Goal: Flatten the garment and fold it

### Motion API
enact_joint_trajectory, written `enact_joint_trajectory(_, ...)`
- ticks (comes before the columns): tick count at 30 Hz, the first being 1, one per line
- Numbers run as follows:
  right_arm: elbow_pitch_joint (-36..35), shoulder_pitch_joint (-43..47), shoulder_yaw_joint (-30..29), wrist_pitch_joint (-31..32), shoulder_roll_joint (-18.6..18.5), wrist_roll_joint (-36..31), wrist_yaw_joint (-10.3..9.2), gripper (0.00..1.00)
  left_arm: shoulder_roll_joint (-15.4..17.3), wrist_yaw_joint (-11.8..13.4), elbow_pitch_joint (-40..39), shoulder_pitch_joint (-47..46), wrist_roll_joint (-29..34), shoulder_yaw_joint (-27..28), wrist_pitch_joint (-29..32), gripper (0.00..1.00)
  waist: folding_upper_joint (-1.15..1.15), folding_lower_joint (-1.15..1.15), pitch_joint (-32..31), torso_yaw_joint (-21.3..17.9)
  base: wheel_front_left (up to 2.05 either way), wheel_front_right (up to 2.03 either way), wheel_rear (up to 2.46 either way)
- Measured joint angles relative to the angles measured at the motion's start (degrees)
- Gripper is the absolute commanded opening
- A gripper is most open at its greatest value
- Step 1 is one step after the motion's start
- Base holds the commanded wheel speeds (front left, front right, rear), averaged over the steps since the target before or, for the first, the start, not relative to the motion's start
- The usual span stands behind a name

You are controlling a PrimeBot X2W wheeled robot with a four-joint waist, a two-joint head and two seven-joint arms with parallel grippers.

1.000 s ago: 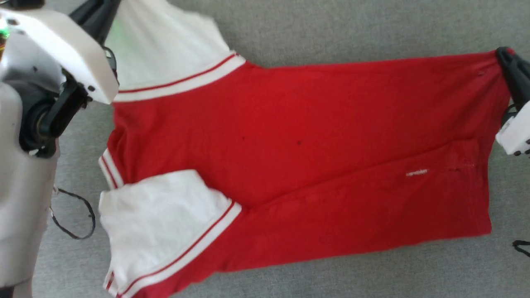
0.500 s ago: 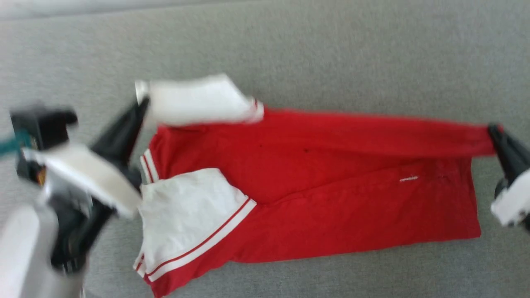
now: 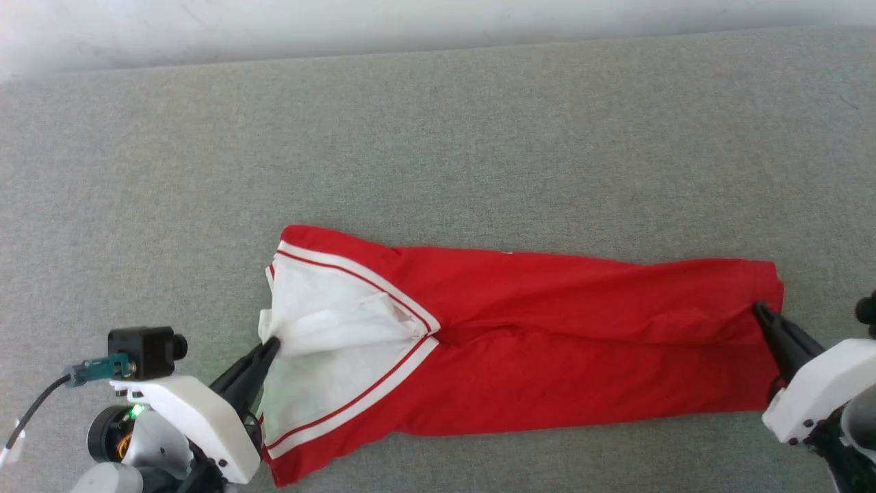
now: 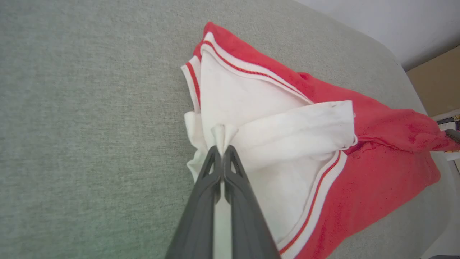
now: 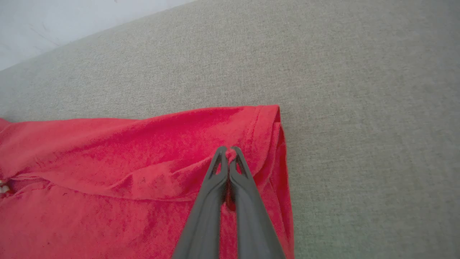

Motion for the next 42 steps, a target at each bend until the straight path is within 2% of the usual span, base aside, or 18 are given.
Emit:
enact_joint_trajectory(1, 0.5, 0.0, 0.3, -0.1, 0.0, 0.0, 0.00, 0.00, -0.1, 0.0, 0.8, 0.0, 0.0, -0.1, 0.0, 0.00, 0.00, 0.00, -0.1, 0.0, 0.00, 0.00, 0.00)
enact_joint_trajectory(2, 1.0, 0.0, 0.7, -0.1, 0.0, -0.2, 0.00, 0.18, -0.2, 0.0, 1.5, -0.1, 0.2, -0.1, -0.4, 0.02, 0.00, 0.01, -0.2, -0.1, 0.00, 0.00, 0.00)
enact_joint_trajectory(3, 1.4, 0.0, 1.2, -0.2, -0.1, -0.3, 0.00, 0.75, -0.4, 0.2, 2.0, -0.2, 0.5, 0.0, -1.1, 0.85, 0.00, 0.01, -0.3, -0.2, 0.00, 0.00, 0.00)
enact_joint_trajectory(4, 1.9, -0.1, 1.5, -0.2, -0.2, -0.4, 0.00, 1.00, -0.8, 0.4, 2.4, -0.4, 0.9, 0.1, -2.0, 1.00, 0.00, 0.01, -0.4, -0.2, 0.00, 0.00, 0.00)
enact_joint_trajectory(8, 2.1, -0.1, 1.7, 0.4, -0.7, 0.1, 0.00, 1.00, -3.3, 0.5, 2.3, -1.8, 0.7, 2.2, -7.2, 1.00, 0.00, 0.01, -1.0, -0.3, 0.00, 0.00, 0.00)
enact_joint_trajectory(11, 0.2, 0.0, 0.4, 1.8, -1.3, 1.1, 0.00, 1.00, -5.0, 1.3, 0.3, -2.0, 0.7, 5.7, -13.6, 1.00, 0.00, 0.01, -1.4, -0.4, 0.00, 0.00, 0.00)
enact_joint_trajectory(18, -2.5, 2.4, -5.0, 4.9, -0.8, 0.0, -0.01, 1.00, -5.5, 6.2, -4.9, -0.1, 11.1, 10.2, -28.6, 1.00, 0.00, 0.01, -1.0, -0.3, 0.00, 0.00, 0.00)
enact_joint_trajectory(23, -0.8, 3.8, -5.9, 6.2, 1.7, 0.0, -0.01, 1.00, -4.7, 9.4, -5.6, 2.3, 21.5, 9.0, -31.5, 1.00, 0.00, 0.01, 0.3, 0.6, 0.00, 0.00, 0.00)
enact_joint_trajectory(25, 0.2, 3.8, -6.1, 6.1, 2.2, -0.2, -0.01, 1.00, -4.9, 10.0, -5.3, 2.5, 23.4, 8.2, -31.7, 1.00, 0.00, 0.02, 0.9, 1.0, 0.00, 0.00, 0.00)
enact_joint_trajectory(30, 2.9, 3.2, -5.9, 5.5, 2.6, -1.0, -0.01, 1.00, -6.5, 10.0, -4.8, 2.8, 23.5, 7.4, -32.0, 1.00, 0.00, 0.01, 2.5, 2.0, 0.00, 0.00, 0.00)
enact_joint_trajectory(31, 3.2, 2.9, -5.8, 5.7, 2.5, -0.9, -0.01, 0.43, -6.6, 10.0, -4.7, 2.9, 23.5, 7.4, -32.0, 1.00, 0.00, 0.01, 2.8, 2.1, 0.00, 0.00, 0.00)
enact_joint_trajectory(32, 3.4, 2.4, -5.8, 6.3, 2.4, -0.9, -0.01, 0.11, -6.8, 10.0, -4.7, 2.9, 23.3, 7.4, -32.0, 1.00, 0.00, 0.01, 3.1, 2.3, 0.00, 0.00, 0.00)
enact_joint_trajectory(33, 3.4, 2.0, -5.8, 6.7, 2.4, -0.9, -0.01, 0.00, -7.1, 9.9, -4.7, 2.9, 23.0, 7.4, -32.0, 1.00, 0.00, 0.01, 3.4, 2.4, 0.00, 0.00, 0.00)
enact_joint_trajectory(42, 3.0, -0.5, -6.9, 7.6, 1.0, -1.7, 0.08, 0.00, -8.1, 9.4, -3.7, 2.7, 22.2, 7.4, -32.4, 1.00, 0.00, 0.02, 3.3, 1.8, 0.00, 0.00, 0.00)
